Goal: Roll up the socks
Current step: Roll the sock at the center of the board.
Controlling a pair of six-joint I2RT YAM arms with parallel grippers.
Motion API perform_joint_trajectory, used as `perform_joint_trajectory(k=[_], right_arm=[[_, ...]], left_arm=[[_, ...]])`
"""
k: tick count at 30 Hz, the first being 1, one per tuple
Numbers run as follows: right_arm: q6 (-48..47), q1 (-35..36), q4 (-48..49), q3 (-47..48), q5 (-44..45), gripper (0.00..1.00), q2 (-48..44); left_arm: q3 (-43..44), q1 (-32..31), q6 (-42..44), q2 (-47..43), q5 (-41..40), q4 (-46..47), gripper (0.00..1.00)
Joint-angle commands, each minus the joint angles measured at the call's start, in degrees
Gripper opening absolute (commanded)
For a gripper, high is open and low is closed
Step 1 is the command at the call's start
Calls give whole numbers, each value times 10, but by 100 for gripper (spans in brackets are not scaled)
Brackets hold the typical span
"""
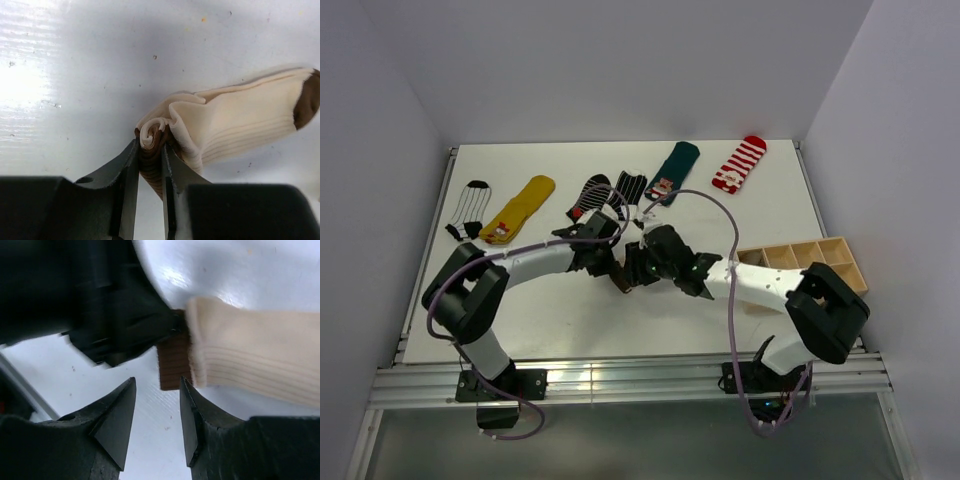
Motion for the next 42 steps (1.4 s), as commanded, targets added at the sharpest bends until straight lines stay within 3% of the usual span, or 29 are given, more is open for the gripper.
perform_joint_trajectory(k=[1, 5, 12, 22, 27, 31, 34, 37, 42], right_arm=[[-77, 59, 24, -26, 197, 48, -27], [-107, 140, 71, -37, 309, 49, -11], [-132, 220, 68, 13, 430, 50, 59], [-142, 230, 61, 67, 467, 50, 144], [-141, 230, 75, 72, 444, 48, 168], [-141, 230, 73, 80, 446, 42, 196], [-135, 225, 67, 79, 446, 17, 204], [-125, 207, 60, 72, 419, 0, 199], [-114, 165, 58, 40, 317, 0, 159]], left_arm=[[73, -2, 65, 45, -28, -151, 18], [153, -2, 98, 94, -9, -233, 18], [206, -4, 112, 133, -12, -284, 19], [201, -6, 107, 139, 5, -269, 19], [192, -7, 105, 139, 15, -255, 18], [183, -7, 103, 137, 22, -242, 19], [179, -7, 101, 131, 19, -241, 20], [160, -1, 95, 115, 15, -229, 20], [77, 31, 68, 48, 26, -180, 27]])
